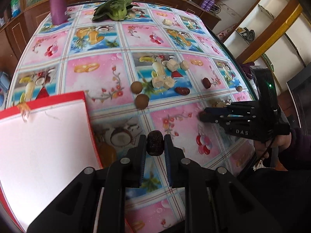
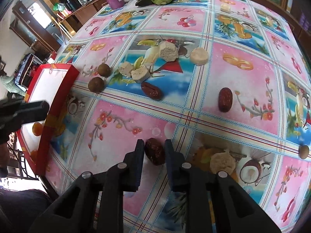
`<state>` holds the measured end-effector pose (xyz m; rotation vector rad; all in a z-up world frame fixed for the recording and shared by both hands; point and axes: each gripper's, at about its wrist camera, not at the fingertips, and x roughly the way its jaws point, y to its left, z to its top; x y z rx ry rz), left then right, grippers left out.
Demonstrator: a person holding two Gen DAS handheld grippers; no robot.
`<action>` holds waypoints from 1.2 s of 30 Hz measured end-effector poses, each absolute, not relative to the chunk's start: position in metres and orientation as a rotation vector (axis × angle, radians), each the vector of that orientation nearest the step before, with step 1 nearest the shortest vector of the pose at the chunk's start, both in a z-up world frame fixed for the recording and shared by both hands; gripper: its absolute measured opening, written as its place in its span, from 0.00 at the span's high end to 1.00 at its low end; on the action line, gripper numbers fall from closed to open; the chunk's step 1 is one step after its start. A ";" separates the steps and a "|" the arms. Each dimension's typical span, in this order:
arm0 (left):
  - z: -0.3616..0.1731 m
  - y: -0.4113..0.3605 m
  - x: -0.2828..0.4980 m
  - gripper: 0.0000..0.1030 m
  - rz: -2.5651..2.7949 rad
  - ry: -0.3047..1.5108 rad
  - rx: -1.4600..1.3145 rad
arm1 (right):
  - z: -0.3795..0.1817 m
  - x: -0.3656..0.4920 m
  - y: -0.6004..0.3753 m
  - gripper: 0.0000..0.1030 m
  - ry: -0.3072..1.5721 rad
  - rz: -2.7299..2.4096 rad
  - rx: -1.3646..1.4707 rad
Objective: Organize fruits
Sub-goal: 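Grasp a dark red date with the left gripper while the right gripper grasps another date, then carry both dates over the tray and open both grippers to release them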
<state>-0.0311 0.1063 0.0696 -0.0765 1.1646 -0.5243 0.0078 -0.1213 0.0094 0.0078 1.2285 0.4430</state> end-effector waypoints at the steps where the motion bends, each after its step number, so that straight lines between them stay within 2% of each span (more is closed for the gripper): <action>1: 0.069 0.109 -0.034 0.81 -0.511 1.164 -0.085 | 0.010 0.007 -0.121 0.81 1.227 0.439 0.004; 10: 0.063 0.147 -0.057 0.81 -0.313 1.166 -0.110 | 0.020 0.002 -0.088 0.82 1.211 0.458 -0.059; 20: 0.066 0.221 -0.100 0.81 -0.102 1.137 -0.126 | 0.051 -0.012 0.028 0.82 1.101 0.724 -0.214; 27: 0.062 0.260 -0.124 0.81 0.030 1.112 -0.144 | 0.049 -0.022 0.109 0.82 1.072 0.845 -0.343; 36: 0.050 0.291 -0.121 0.81 0.160 1.120 -0.133 | 0.040 -0.002 0.165 0.82 1.107 0.830 -0.327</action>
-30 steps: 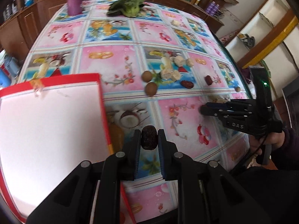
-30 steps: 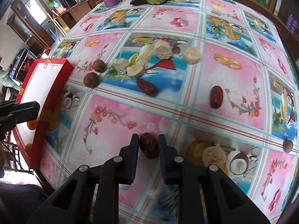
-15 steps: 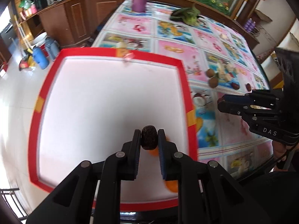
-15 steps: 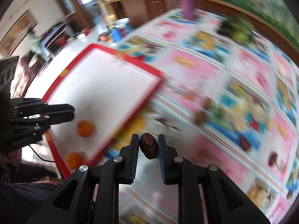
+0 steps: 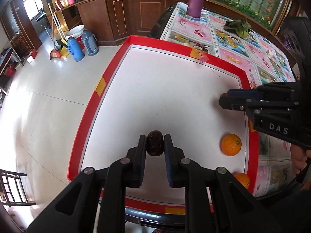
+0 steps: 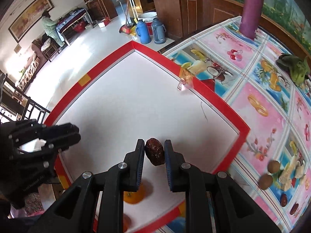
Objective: Organize fruits
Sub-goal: 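Carry both dates over the tray and open both grippers to release them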
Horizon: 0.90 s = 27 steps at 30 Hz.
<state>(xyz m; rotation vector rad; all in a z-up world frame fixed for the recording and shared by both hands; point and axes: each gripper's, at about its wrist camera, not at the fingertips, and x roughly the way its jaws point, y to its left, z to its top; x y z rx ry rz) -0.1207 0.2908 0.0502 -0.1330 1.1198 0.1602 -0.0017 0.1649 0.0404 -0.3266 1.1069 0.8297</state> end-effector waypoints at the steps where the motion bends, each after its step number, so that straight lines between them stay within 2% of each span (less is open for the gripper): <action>1: 0.048 0.289 -0.120 0.81 0.170 1.126 -0.125 | 0.040 -0.001 0.168 0.82 1.112 0.827 -0.328; 12: 0.032 0.287 -0.113 0.80 0.208 1.171 -0.115 | 0.024 -0.001 0.176 0.80 1.198 0.773 -0.319; 13: 0.032 0.286 -0.113 0.78 0.204 1.172 -0.110 | 0.023 0.000 0.175 0.80 1.216 0.768 -0.310; 15: 0.032 0.286 -0.111 0.68 0.204 1.181 -0.113 | 0.027 0.000 0.171 0.72 1.235 0.773 -0.283; 16: 0.032 0.287 -0.111 0.54 0.213 1.186 -0.114 | 0.030 0.000 0.168 0.63 1.232 0.778 -0.261; 17: 0.033 0.289 -0.111 0.46 0.223 1.183 -0.116 | 0.035 0.001 0.163 0.54 1.223 0.784 -0.233; 19: 0.038 0.293 -0.113 0.46 0.233 1.161 -0.123 | 0.043 0.003 0.153 0.51 1.208 0.793 -0.192; 27: 0.076 0.296 -0.115 0.42 0.283 1.064 -0.118 | 0.069 0.010 0.070 0.51 1.131 0.706 0.014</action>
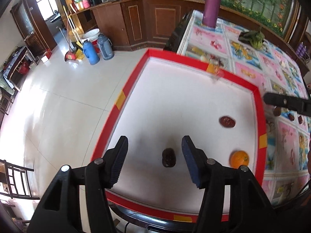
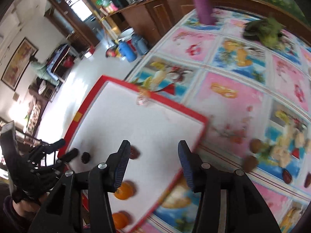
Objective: Organize fruits
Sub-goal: 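Carry both dates over the tray and open both grippers to release them, then withdraw both open grippers from the tray back over the tablecloth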
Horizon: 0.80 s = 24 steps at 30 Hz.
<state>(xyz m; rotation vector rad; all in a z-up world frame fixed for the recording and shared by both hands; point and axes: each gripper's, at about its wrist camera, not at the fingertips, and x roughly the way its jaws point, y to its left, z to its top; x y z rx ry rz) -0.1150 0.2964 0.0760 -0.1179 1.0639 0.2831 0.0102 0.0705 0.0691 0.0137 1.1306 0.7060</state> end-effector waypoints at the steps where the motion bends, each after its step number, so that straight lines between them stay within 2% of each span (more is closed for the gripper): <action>1: 0.084 0.293 -0.114 0.40 0.280 1.043 -0.116 | 0.071 0.013 0.060 0.51 1.120 0.690 0.018; 6: 0.131 0.254 -0.101 0.21 0.236 0.927 -0.084 | 0.085 0.001 0.007 0.51 1.033 0.596 -0.012; 8: 0.149 0.234 -0.095 0.07 0.235 0.884 -0.056 | 0.088 -0.006 -0.010 0.51 1.011 0.561 -0.022; 10: 0.163 0.216 -0.093 0.00 0.244 0.842 -0.032 | 0.090 -0.013 -0.029 0.51 0.993 0.525 -0.023; 24: 0.196 0.111 -0.069 0.00 0.134 0.854 0.054 | 0.093 -0.047 -0.120 0.51 0.948 0.348 0.012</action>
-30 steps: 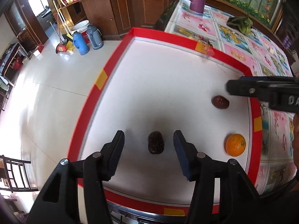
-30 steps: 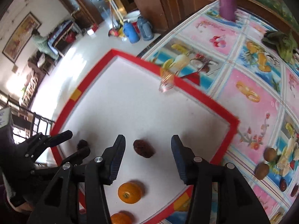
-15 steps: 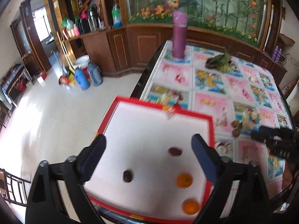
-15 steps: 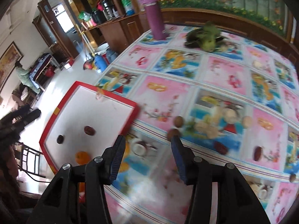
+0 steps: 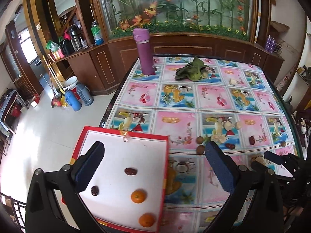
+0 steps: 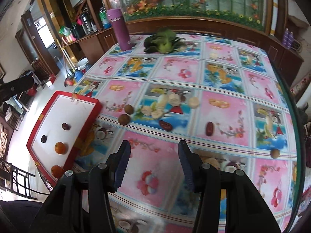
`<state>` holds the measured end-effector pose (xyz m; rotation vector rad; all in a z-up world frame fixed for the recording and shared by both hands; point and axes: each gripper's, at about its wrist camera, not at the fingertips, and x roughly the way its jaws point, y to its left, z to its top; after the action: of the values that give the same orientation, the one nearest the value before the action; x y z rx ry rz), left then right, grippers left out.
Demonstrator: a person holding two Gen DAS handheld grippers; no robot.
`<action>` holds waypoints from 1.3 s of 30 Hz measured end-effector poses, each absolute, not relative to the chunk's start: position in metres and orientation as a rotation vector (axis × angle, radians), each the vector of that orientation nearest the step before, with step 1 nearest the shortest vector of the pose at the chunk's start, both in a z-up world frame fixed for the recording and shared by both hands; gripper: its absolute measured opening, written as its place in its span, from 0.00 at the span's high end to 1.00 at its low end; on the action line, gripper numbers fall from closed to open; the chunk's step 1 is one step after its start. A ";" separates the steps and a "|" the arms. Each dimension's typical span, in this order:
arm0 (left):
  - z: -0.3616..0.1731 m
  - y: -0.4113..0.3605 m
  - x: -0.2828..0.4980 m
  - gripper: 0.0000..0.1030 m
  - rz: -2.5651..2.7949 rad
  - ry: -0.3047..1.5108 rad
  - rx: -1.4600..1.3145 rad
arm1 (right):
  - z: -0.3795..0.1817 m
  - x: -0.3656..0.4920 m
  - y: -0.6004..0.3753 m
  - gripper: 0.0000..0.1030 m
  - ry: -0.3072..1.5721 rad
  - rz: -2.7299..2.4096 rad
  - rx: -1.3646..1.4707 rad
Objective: Organize fruits
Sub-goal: 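Withdraw both open grippers from the tray back over the tablecloth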
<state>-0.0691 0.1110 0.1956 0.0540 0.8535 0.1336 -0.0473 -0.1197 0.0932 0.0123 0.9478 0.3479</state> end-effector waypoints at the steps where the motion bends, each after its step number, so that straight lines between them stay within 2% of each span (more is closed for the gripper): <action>1: 0.197 0.105 -0.069 0.00 0.130 0.852 0.059 | 0.093 -0.048 -0.125 0.51 0.949 0.338 0.018; 10: 0.190 0.070 -0.073 0.00 0.099 0.871 0.043 | 0.089 -0.058 -0.167 0.51 0.948 0.275 0.054; 17: 0.148 0.043 -0.074 0.00 -0.053 1.061 0.048 | 0.071 -0.068 -0.206 0.51 0.989 0.209 0.098; 27: 0.127 0.069 -0.070 0.00 -0.010 1.158 -0.056 | 0.041 -0.064 -0.222 0.51 1.065 0.219 0.190; 33: 0.123 0.092 -0.070 0.00 0.058 1.137 -0.044 | 0.036 -0.045 -0.212 0.51 1.065 0.246 0.218; 39: 0.113 0.089 -0.055 0.00 -0.025 1.081 0.082 | 0.031 -0.024 -0.198 0.51 1.079 0.260 0.205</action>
<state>-0.0547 0.0888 0.1129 0.0824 1.0807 -0.0252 -0.0240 -0.1982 0.0306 0.2051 1.0795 0.2596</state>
